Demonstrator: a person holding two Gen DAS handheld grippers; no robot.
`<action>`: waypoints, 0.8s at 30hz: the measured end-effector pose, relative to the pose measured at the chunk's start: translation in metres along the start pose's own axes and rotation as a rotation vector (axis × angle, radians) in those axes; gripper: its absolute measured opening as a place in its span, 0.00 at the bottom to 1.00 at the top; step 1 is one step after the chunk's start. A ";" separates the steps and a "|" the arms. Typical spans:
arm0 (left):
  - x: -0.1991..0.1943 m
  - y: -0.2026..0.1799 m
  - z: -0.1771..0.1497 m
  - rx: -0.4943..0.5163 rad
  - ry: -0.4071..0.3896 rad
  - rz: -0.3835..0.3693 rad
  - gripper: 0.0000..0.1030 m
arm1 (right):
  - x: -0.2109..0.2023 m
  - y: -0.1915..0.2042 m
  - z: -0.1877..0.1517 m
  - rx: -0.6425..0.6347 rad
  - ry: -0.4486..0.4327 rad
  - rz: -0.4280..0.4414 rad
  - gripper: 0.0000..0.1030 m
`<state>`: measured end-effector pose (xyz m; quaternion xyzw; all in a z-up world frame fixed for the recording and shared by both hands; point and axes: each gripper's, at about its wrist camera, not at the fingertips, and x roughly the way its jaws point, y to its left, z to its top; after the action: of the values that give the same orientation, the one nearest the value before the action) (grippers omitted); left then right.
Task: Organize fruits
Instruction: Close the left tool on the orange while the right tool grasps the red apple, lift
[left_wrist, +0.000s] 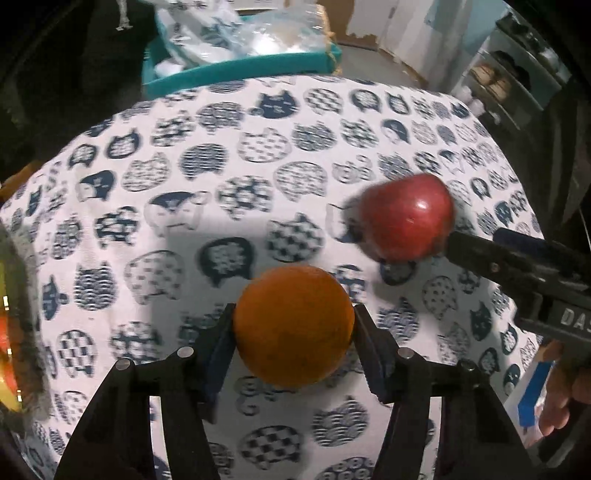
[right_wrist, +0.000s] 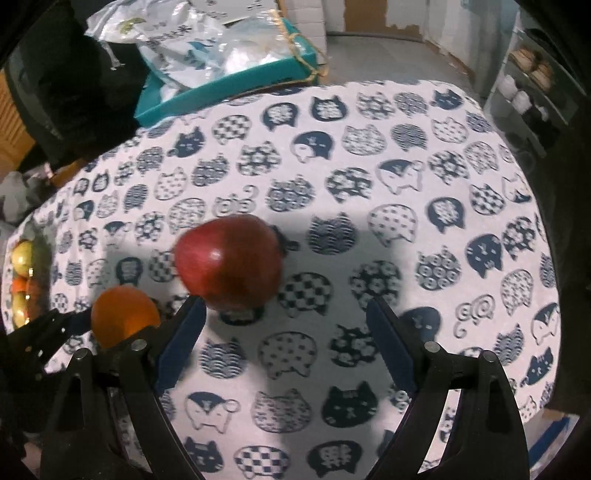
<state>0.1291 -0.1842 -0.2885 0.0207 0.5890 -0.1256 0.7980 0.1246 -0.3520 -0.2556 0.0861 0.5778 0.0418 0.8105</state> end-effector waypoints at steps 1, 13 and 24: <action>-0.001 0.005 0.001 -0.010 -0.004 0.006 0.60 | 0.000 0.003 0.001 -0.005 0.000 0.012 0.85; -0.017 0.047 0.002 -0.080 -0.040 0.041 0.60 | 0.045 0.030 0.024 -0.048 0.055 0.020 0.85; -0.025 0.064 -0.001 -0.112 -0.051 0.041 0.60 | 0.062 0.045 0.025 -0.086 0.051 0.001 0.75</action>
<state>0.1352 -0.1179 -0.2726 -0.0148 0.5739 -0.0765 0.8152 0.1703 -0.2996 -0.2967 0.0502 0.5958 0.0691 0.7986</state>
